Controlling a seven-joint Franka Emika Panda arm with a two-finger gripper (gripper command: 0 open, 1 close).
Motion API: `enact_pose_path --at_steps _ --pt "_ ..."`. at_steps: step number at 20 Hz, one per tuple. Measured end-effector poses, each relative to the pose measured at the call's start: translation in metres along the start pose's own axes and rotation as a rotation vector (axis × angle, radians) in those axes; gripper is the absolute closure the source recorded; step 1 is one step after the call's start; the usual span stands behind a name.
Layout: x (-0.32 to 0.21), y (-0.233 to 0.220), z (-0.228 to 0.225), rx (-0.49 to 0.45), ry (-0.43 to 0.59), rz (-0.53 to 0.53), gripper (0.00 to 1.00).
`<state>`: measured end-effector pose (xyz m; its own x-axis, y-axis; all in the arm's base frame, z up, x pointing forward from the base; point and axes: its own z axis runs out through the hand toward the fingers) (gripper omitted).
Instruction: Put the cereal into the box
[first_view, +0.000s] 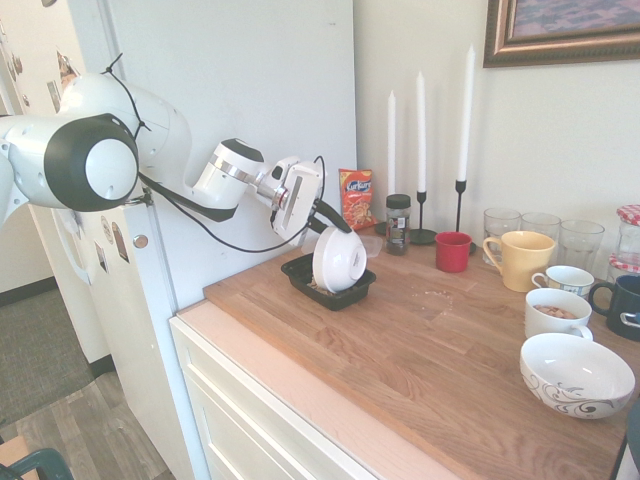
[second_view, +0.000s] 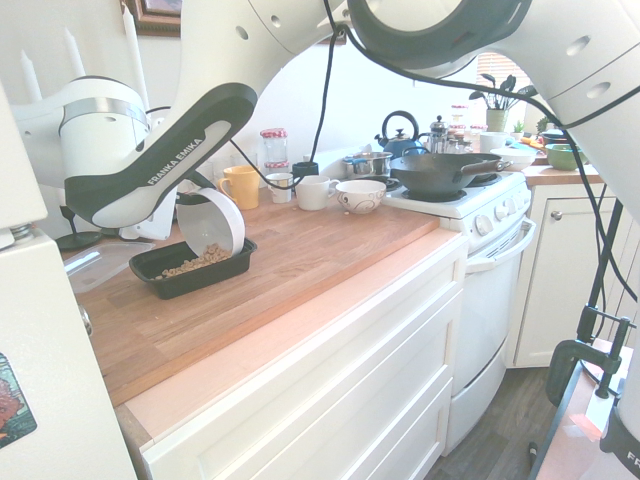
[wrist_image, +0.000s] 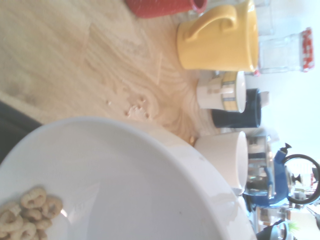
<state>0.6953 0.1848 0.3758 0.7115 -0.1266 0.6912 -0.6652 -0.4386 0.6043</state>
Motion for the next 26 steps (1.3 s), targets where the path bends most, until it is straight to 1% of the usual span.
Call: enact_pose_path --at_steps 5,9,20,23,26 --pt "0.009 0.005 -0.002 -0.020 0.026 0.011 1.00" --pt "0.010 0.003 -0.004 -0.039 0.085 0.000 1.00" --pt "0.015 0.004 -0.004 -0.063 0.147 -0.011 1.00" --pt "0.015 0.003 -0.005 -0.063 0.149 -0.012 1.00" --pt "0.013 0.003 -0.004 -0.049 0.110 -0.007 1.00"
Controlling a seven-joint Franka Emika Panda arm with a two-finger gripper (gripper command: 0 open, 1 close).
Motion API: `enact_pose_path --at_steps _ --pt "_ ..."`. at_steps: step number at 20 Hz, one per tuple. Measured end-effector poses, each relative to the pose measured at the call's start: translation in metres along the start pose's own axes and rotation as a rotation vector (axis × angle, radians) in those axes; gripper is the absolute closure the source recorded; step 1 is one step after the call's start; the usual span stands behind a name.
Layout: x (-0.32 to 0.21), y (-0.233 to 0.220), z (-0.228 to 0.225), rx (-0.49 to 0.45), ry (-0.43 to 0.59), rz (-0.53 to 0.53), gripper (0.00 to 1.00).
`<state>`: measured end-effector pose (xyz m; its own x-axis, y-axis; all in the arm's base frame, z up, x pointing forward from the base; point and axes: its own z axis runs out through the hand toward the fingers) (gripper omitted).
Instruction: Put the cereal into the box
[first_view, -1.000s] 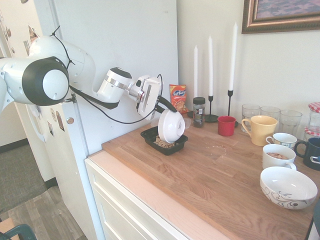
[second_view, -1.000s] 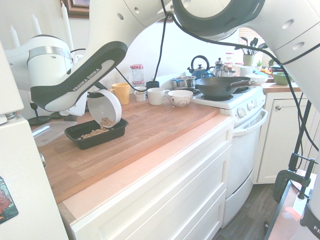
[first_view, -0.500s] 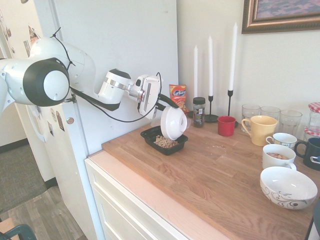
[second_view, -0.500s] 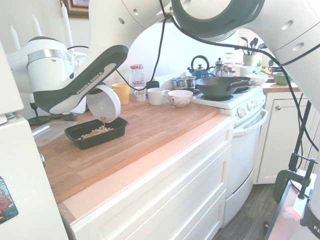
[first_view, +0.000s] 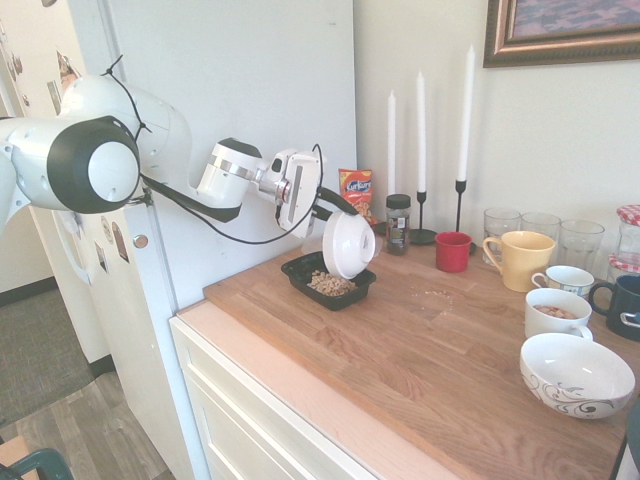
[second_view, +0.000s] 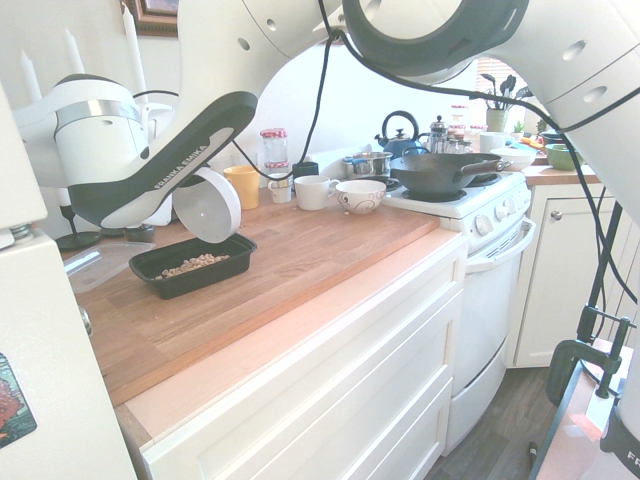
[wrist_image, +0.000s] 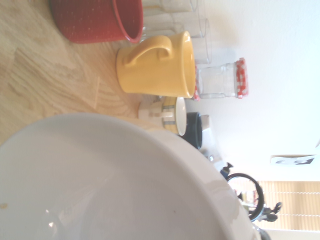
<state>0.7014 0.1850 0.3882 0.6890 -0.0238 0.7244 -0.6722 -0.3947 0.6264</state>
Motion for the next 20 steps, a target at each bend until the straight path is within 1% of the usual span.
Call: enact_pose_path --at_steps 4,5,7,10,13,16,18,20 --pt "0.011 0.009 0.005 0.056 -0.096 0.052 1.00" --pt "0.016 0.014 0.010 0.076 -0.134 0.072 1.00" --pt "0.028 0.028 0.025 0.118 -0.233 0.118 1.00" --pt "0.045 0.050 0.062 0.195 -0.406 0.170 1.00" --pt "0.056 0.064 0.107 0.288 -0.575 0.225 1.00" --pt "0.070 0.081 0.136 0.390 -0.725 0.286 1.00" --pt "0.078 0.089 0.147 0.437 -0.776 0.314 1.00" --pt "0.084 0.095 0.153 0.460 -0.796 0.330 1.00"
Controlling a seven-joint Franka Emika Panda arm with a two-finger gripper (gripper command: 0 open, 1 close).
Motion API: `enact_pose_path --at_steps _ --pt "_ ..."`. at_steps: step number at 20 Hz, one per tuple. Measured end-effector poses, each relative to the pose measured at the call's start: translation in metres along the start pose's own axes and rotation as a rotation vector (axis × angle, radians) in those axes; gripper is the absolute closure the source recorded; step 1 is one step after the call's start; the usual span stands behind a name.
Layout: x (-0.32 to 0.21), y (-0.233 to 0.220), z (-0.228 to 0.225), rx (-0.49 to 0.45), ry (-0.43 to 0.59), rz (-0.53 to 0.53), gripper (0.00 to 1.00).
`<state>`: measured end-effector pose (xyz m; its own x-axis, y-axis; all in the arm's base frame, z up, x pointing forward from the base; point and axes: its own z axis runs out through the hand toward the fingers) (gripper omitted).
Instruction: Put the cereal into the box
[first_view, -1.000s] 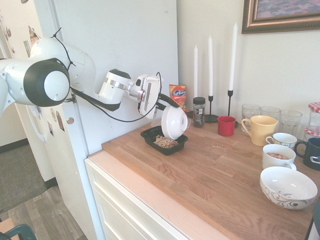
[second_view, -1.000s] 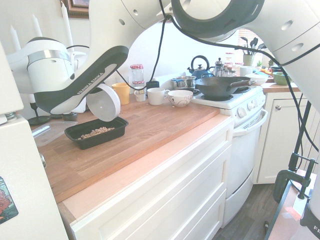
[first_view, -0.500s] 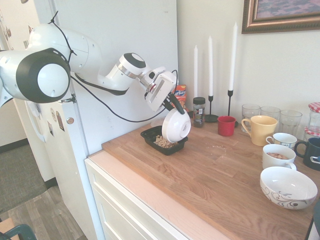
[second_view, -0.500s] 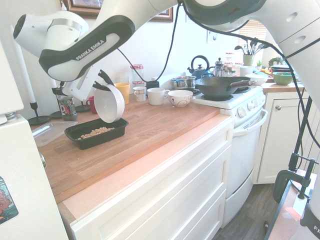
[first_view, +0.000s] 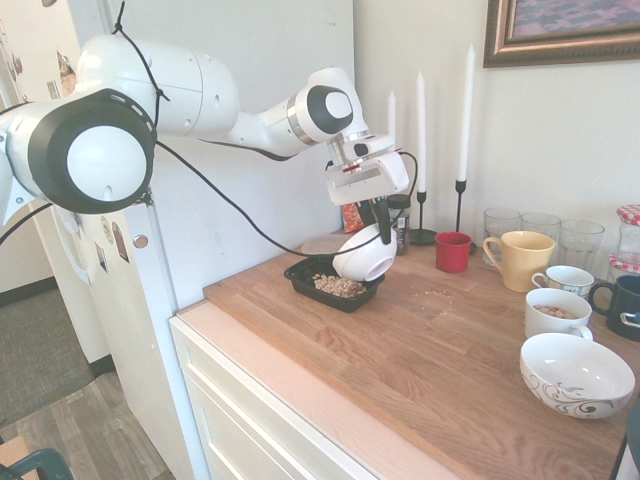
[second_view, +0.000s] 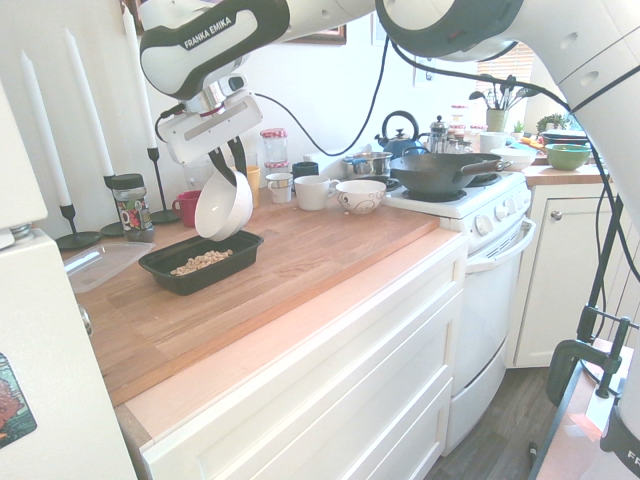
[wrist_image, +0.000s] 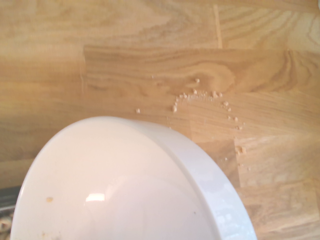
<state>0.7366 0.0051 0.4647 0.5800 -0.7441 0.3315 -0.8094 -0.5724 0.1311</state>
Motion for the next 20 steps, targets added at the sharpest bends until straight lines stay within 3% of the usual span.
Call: enact_pose_path --at_steps 8,14,20 --pt "0.073 0.051 0.018 0.207 -0.206 0.111 1.00" --pt "0.119 0.103 0.067 0.281 -0.266 0.187 1.00" --pt "0.129 0.136 0.133 0.452 -0.379 0.238 1.00"
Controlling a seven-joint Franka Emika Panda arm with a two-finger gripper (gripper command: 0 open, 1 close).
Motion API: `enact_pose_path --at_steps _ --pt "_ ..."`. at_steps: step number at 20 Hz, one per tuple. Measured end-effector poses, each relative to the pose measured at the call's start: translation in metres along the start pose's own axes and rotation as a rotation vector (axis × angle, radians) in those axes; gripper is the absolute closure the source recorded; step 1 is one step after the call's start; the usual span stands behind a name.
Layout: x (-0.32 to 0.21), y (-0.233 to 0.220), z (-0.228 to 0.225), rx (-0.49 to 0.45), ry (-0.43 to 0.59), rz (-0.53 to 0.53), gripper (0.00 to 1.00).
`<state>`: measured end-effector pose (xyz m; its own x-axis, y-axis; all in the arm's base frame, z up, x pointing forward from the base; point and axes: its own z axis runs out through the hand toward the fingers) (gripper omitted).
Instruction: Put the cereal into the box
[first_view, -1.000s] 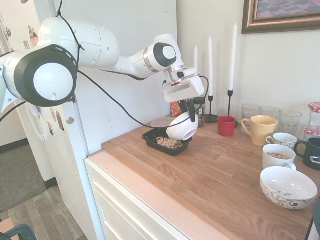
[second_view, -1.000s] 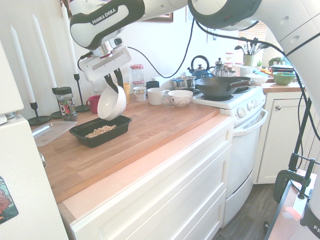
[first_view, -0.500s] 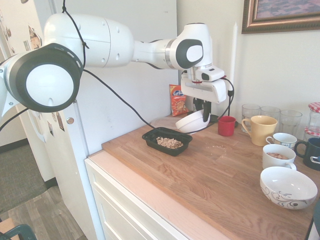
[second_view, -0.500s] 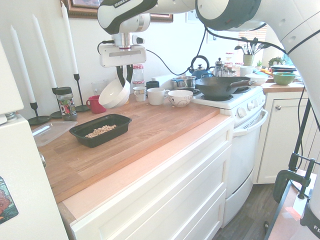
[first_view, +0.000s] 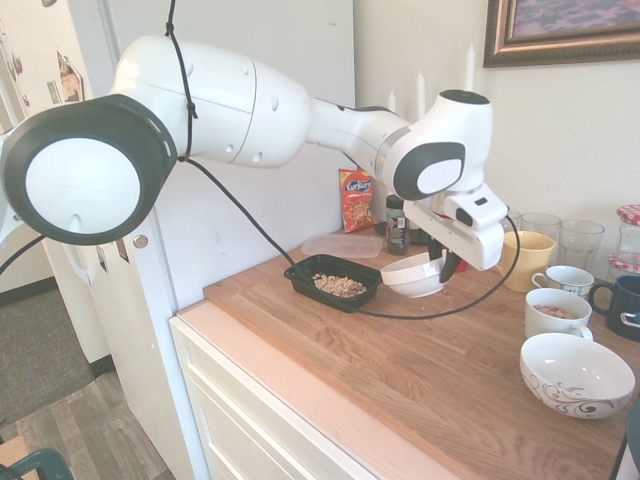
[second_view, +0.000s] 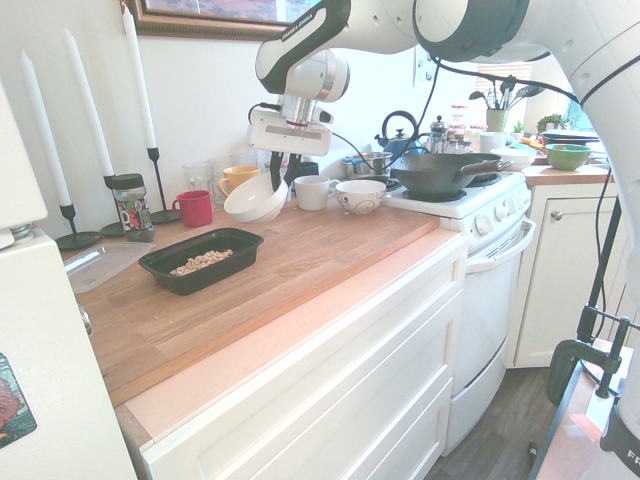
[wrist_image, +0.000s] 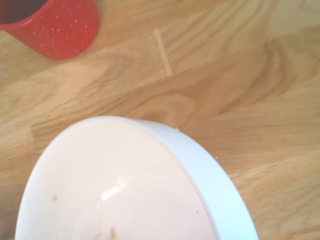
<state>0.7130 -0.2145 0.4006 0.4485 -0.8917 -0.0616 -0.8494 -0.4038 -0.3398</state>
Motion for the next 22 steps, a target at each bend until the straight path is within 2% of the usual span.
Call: enact_pose_path --at_steps 4,16,17,22 --pt "0.020 0.029 0.007 0.029 -0.038 0.020 1.00" --pt "0.061 0.081 0.035 0.138 -0.108 0.109 1.00" --pt "0.063 0.083 0.037 0.140 -0.112 0.112 0.00" --pt "0.072 0.089 0.044 0.170 -0.138 0.129 0.00"
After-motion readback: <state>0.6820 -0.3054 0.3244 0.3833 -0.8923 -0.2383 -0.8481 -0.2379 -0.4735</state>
